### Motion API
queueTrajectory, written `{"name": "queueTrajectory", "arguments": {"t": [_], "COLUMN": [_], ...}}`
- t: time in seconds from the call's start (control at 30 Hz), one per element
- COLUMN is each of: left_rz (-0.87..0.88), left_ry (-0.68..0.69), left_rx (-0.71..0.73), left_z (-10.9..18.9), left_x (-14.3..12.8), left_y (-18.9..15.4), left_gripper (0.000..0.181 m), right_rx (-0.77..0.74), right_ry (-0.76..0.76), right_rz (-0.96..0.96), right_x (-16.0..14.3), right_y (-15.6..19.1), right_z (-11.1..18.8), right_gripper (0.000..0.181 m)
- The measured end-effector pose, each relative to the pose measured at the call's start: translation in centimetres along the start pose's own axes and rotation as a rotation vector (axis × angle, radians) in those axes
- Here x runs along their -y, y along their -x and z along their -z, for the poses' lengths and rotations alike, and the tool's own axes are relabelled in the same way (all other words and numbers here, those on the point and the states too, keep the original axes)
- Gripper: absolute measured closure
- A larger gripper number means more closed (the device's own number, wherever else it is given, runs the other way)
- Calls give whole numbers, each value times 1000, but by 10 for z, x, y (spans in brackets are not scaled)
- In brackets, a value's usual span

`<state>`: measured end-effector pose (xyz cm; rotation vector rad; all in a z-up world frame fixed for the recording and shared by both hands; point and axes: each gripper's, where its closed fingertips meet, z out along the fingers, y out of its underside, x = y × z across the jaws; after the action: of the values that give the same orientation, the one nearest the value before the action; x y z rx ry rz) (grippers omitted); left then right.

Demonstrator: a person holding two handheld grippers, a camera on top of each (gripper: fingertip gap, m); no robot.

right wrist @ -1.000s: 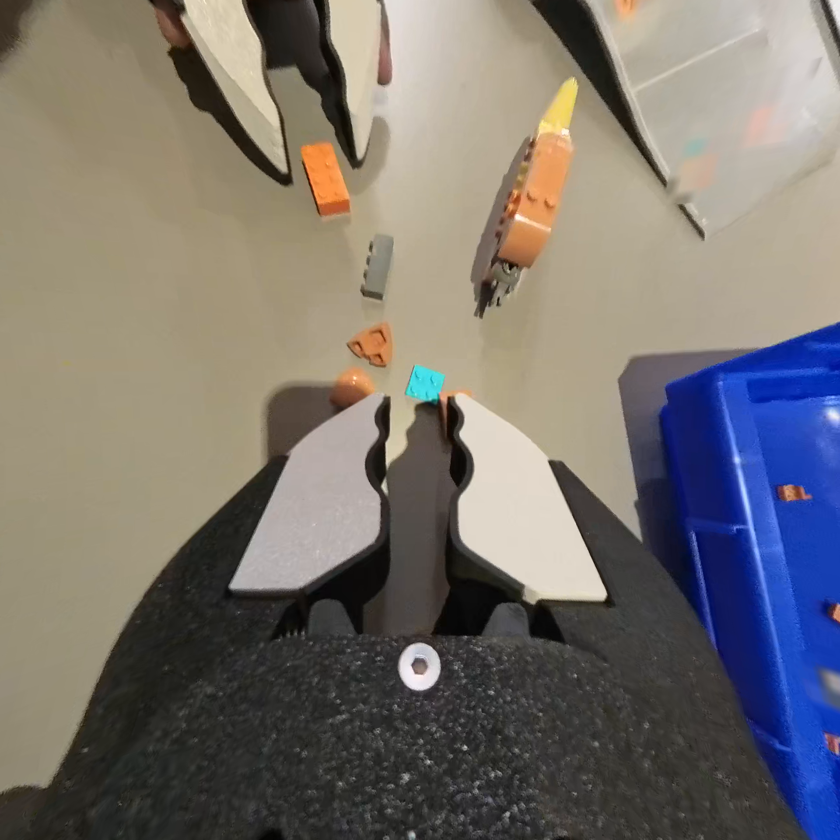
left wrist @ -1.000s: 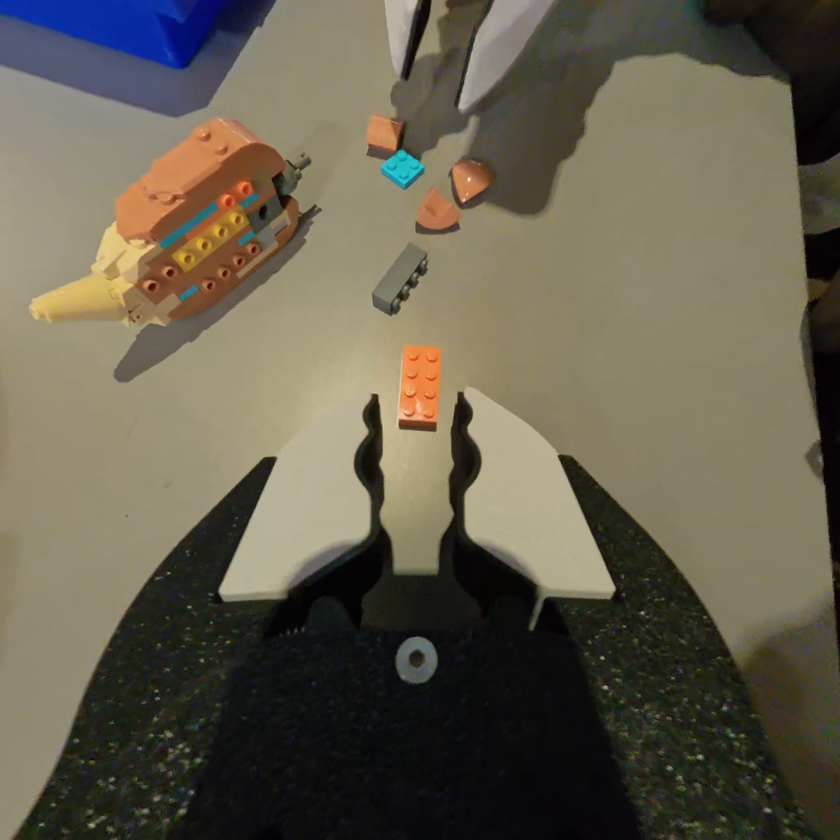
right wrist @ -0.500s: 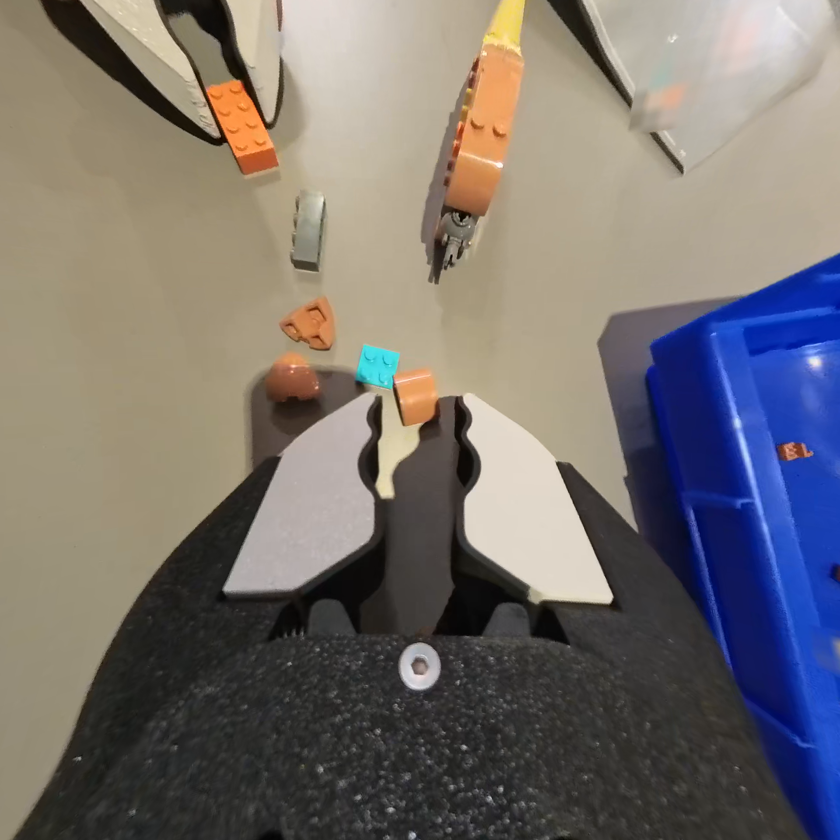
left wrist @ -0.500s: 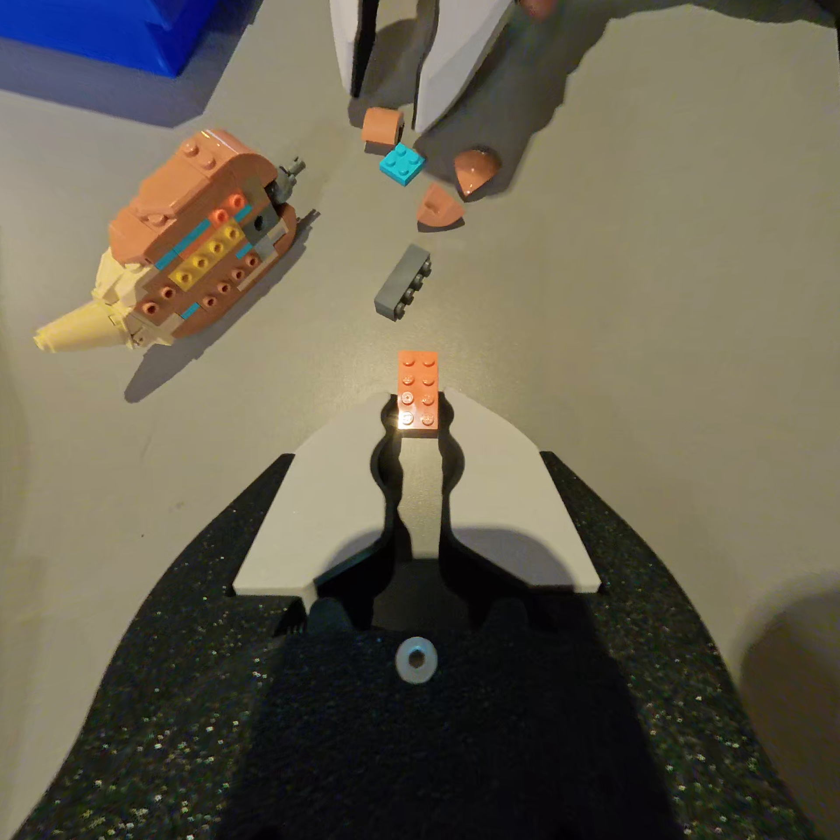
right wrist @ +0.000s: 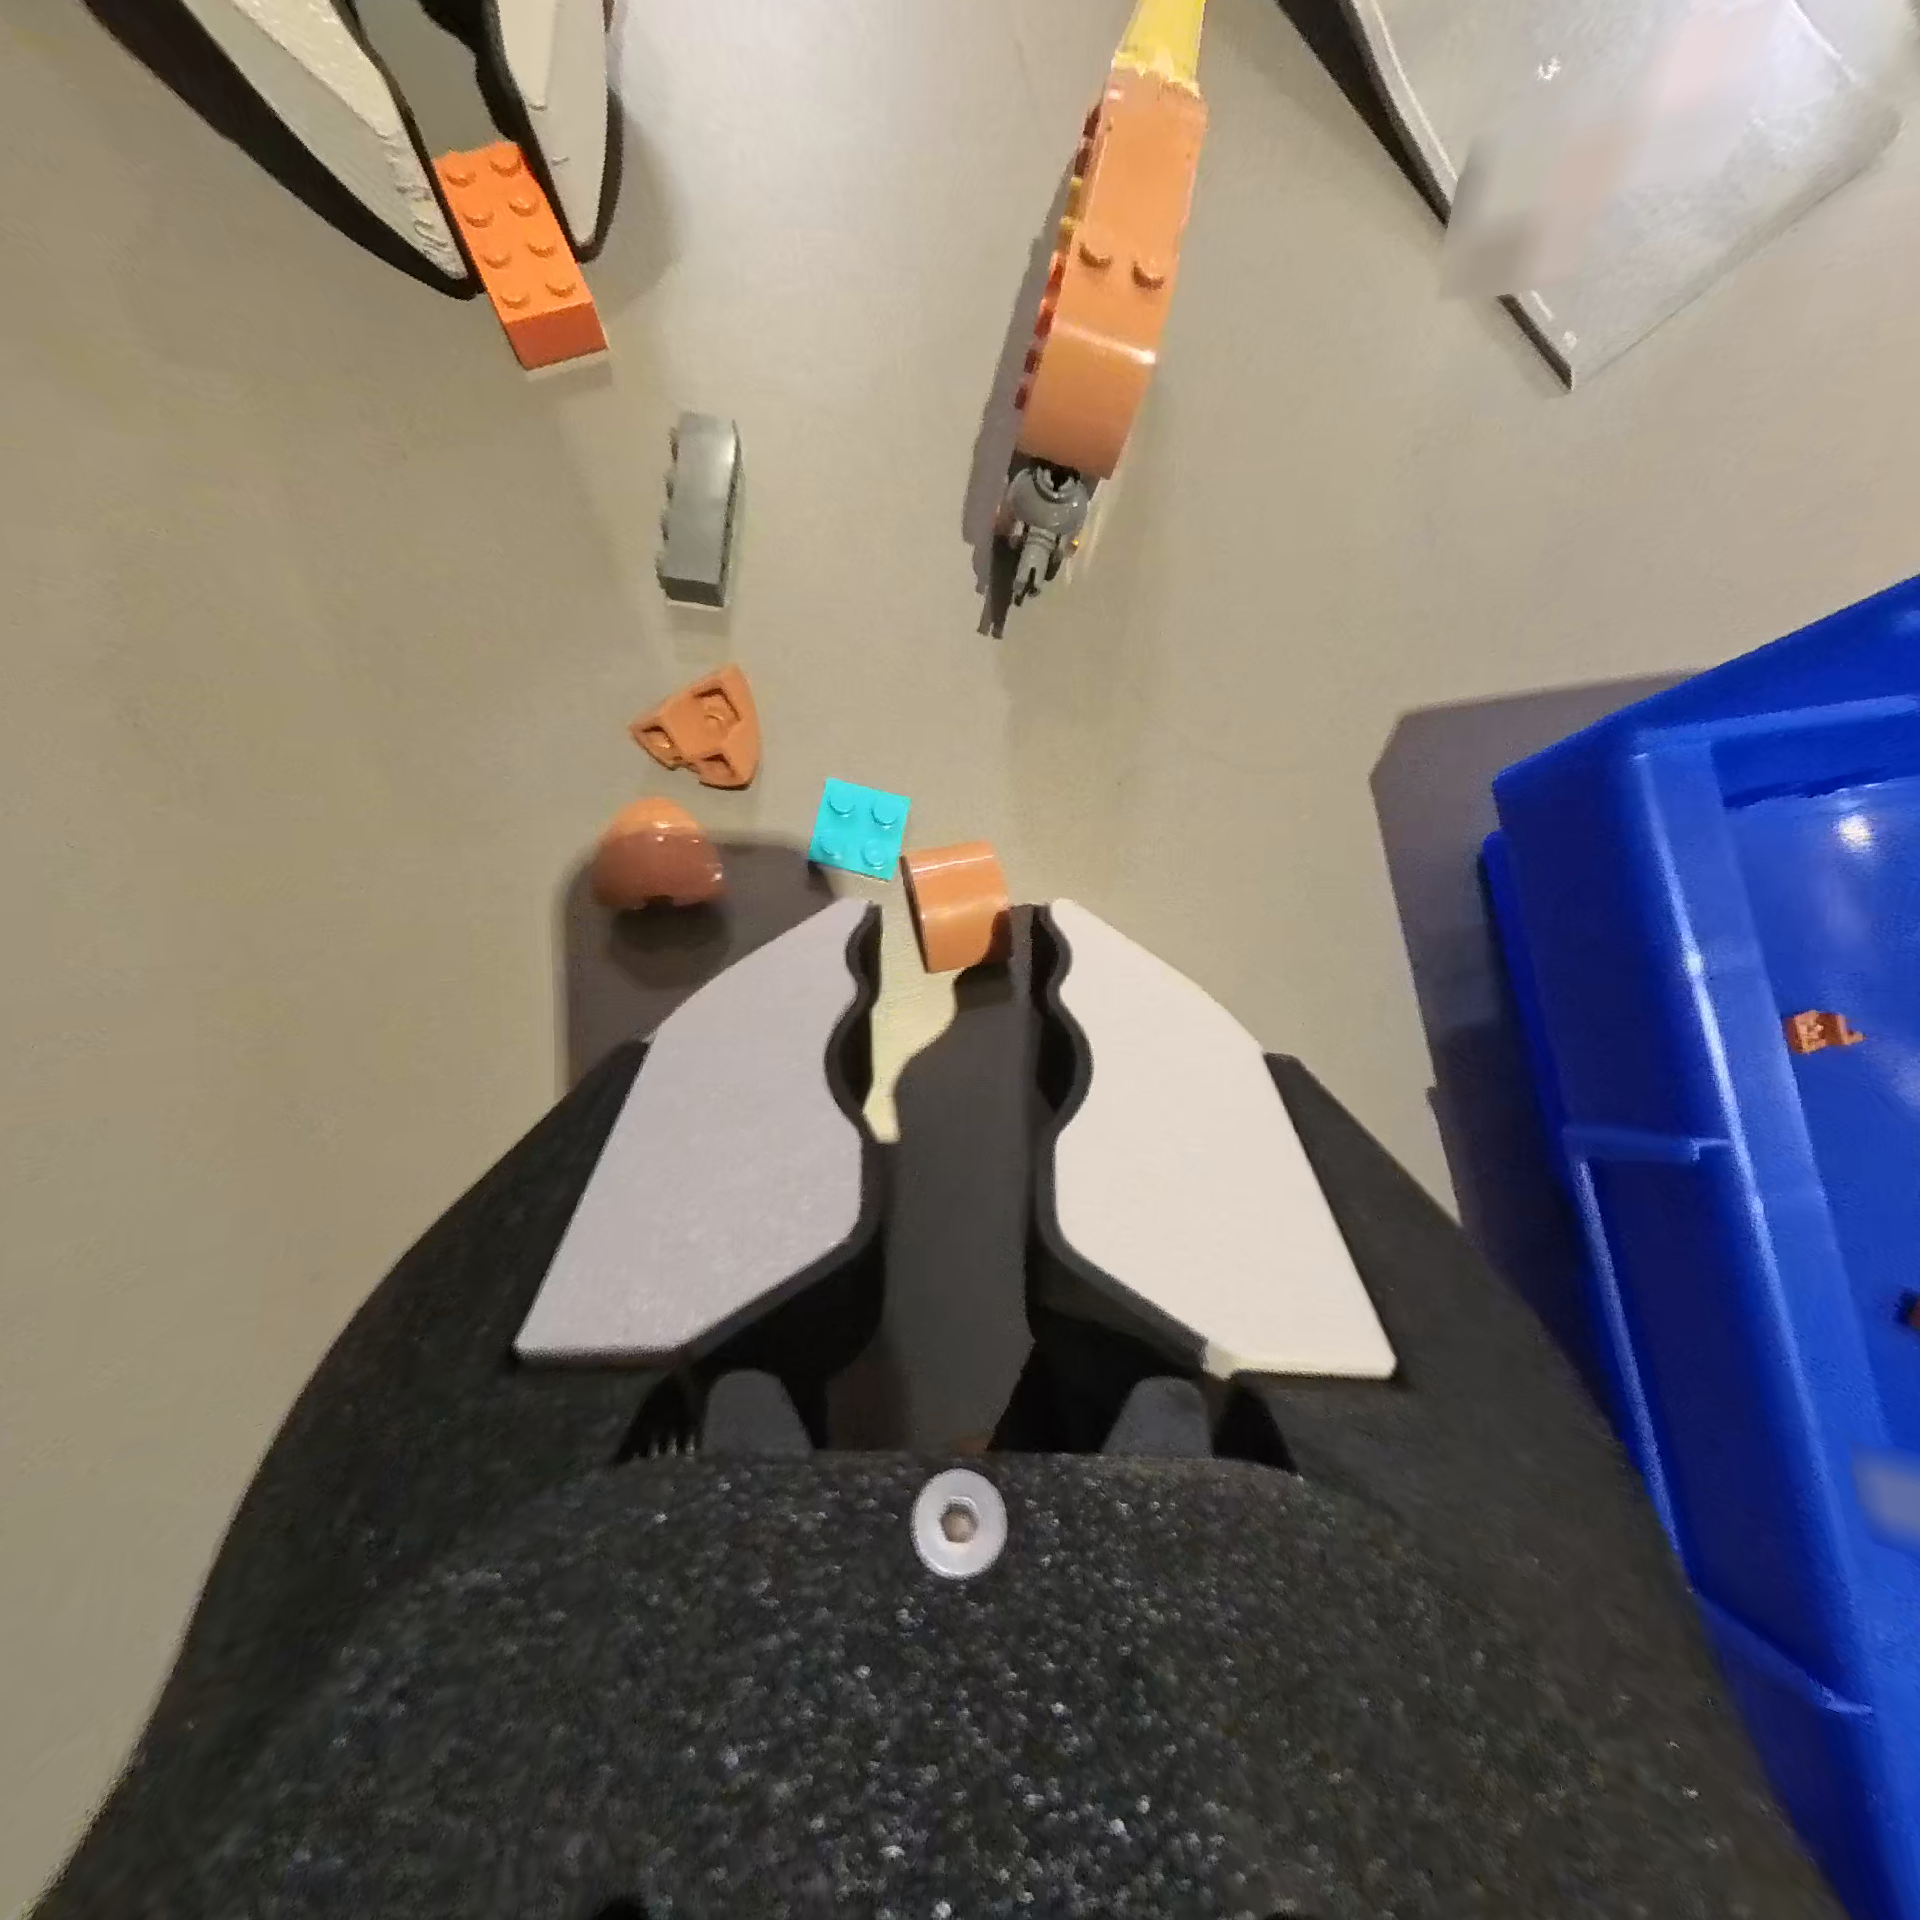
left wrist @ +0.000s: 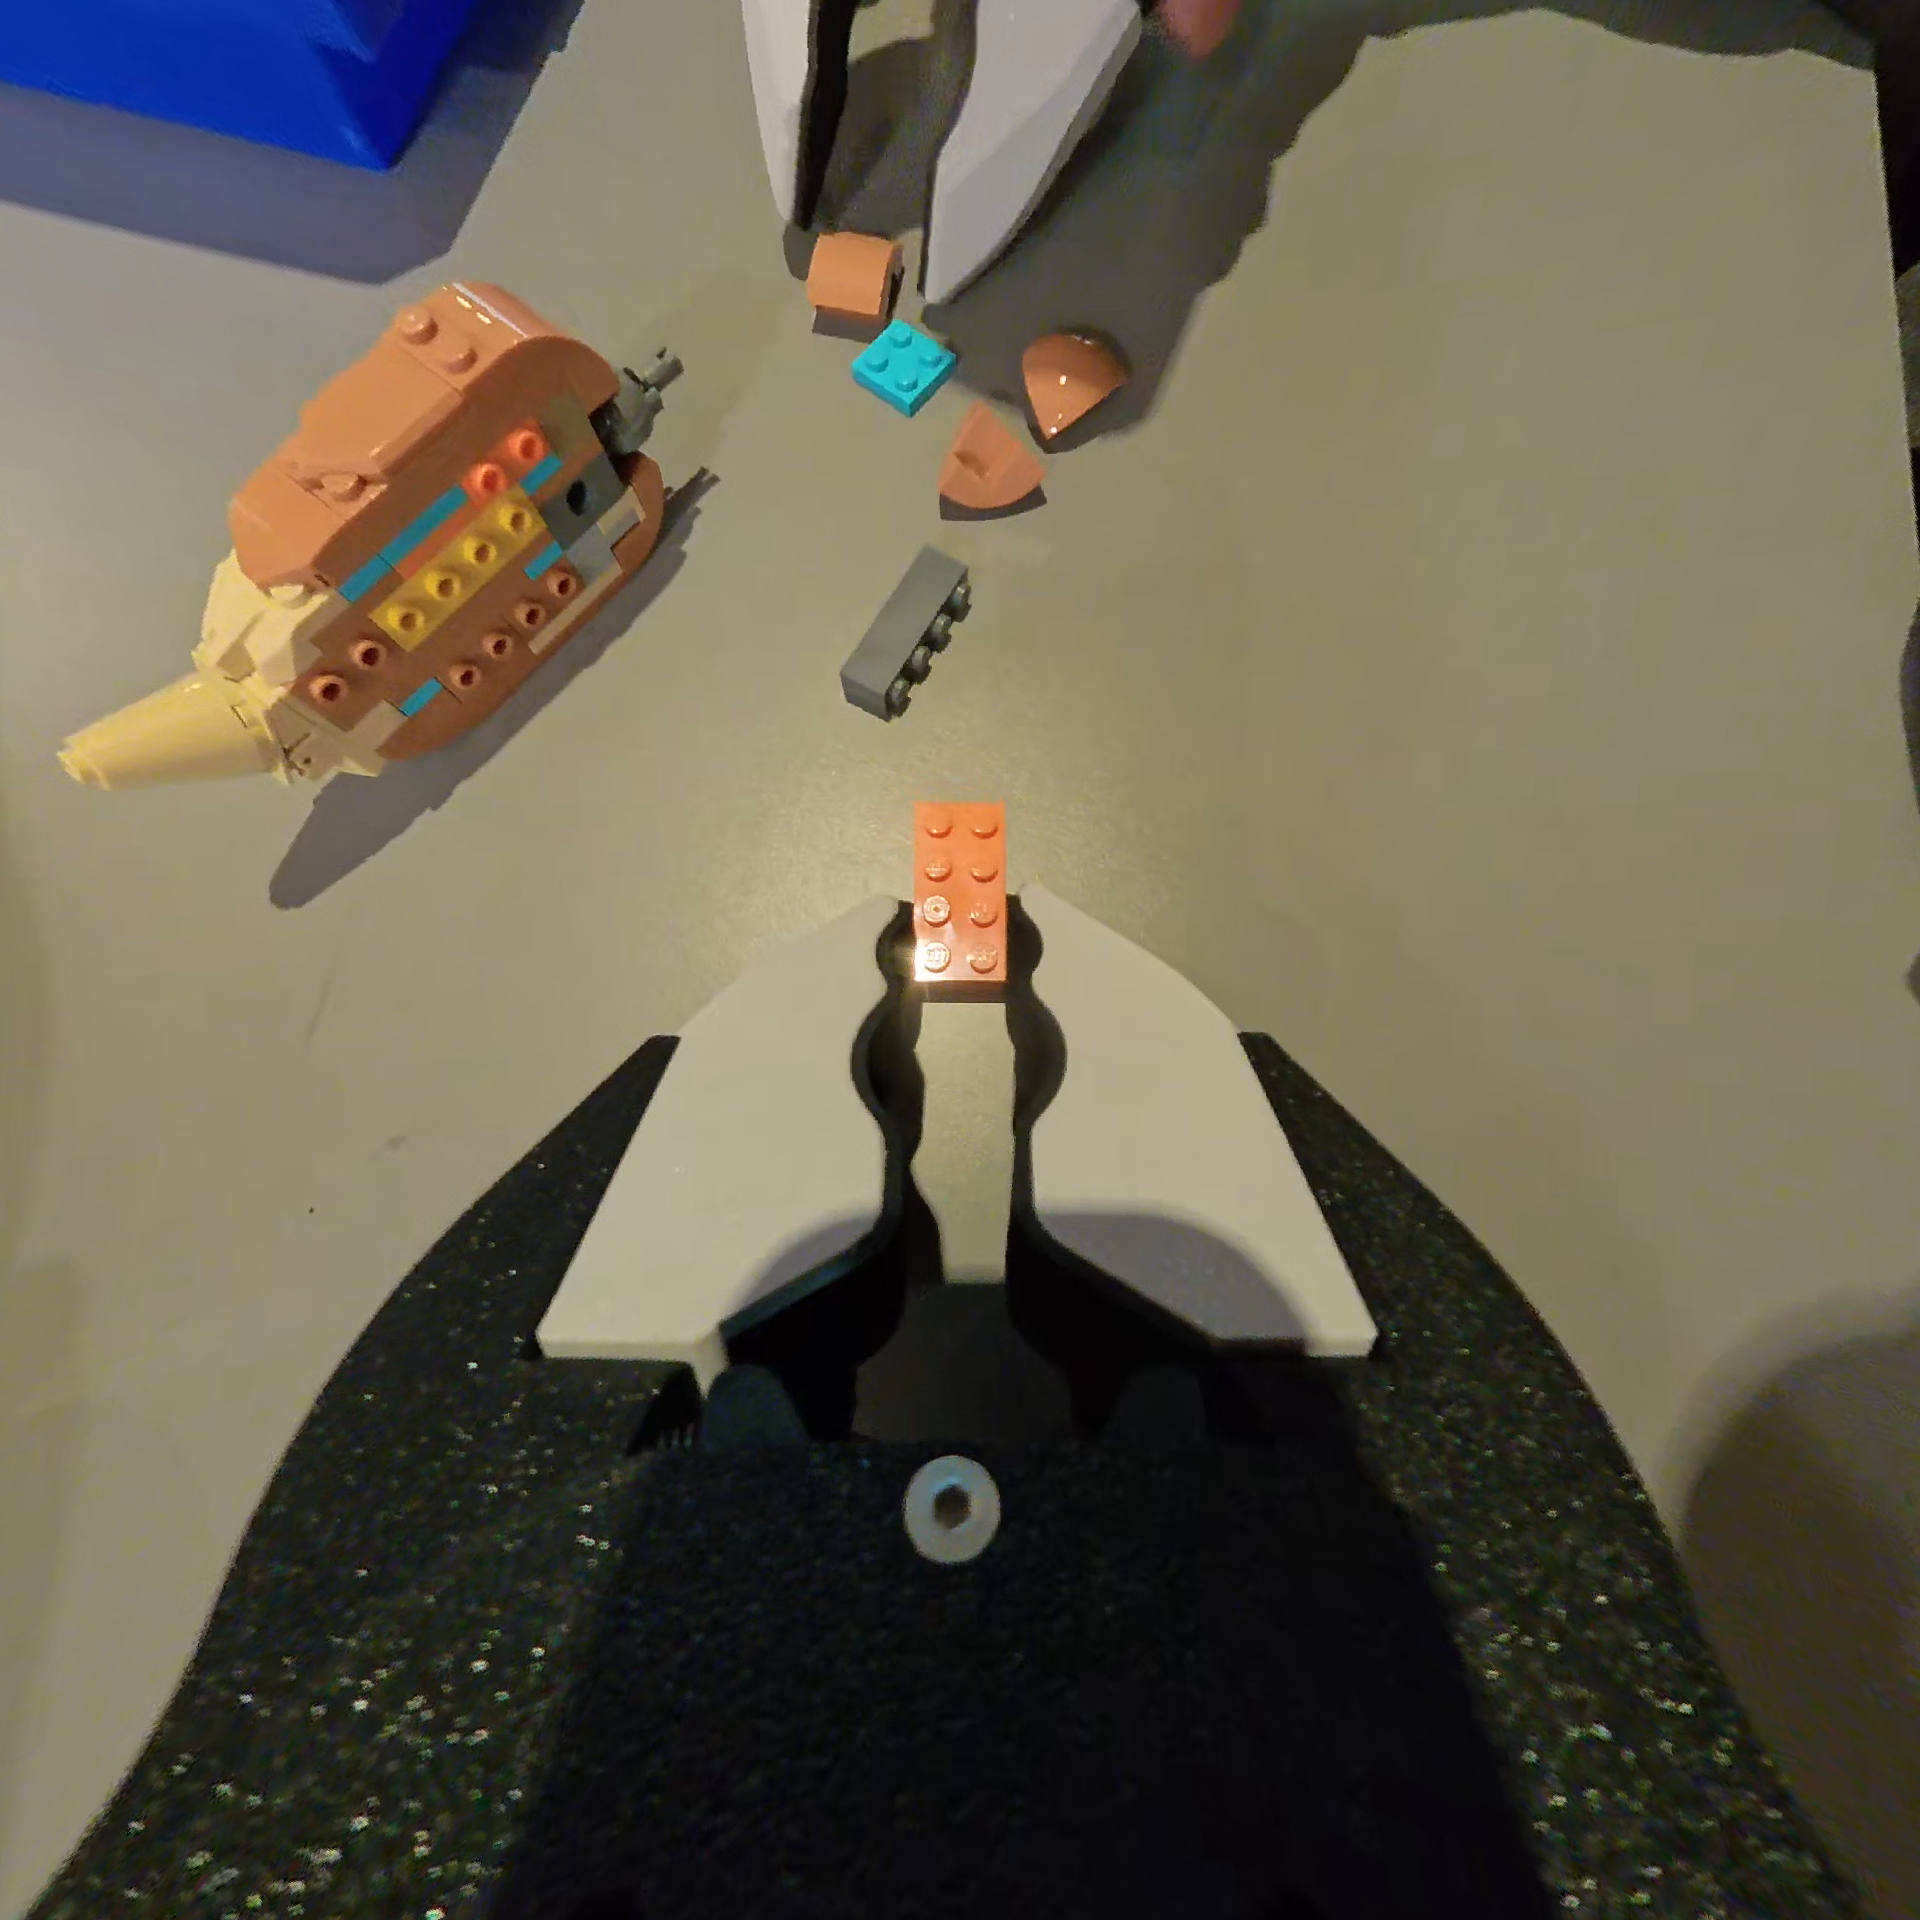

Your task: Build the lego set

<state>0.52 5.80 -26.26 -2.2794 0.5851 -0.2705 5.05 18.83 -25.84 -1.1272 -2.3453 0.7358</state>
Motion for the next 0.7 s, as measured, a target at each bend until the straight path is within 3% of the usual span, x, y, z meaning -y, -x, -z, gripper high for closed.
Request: {"name": "queueTrajectory", "arguments": {"t": [0.33, 0.7], "left_rz": [41, 30], "left_ry": [-32, -23], "left_rx": [-22, -24], "left_z": [4, 3], "left_x": [1, 1], "left_y": [1, 0], "left_gripper": [165, 165], "right_rx": [73, 40], "right_ry": [-199, -246], "right_rz": [-48, -69], "right_x": [21, 21], "right_y": [29, 24], "right_z": [15, 16], "right_gripper": [153, 153]}}
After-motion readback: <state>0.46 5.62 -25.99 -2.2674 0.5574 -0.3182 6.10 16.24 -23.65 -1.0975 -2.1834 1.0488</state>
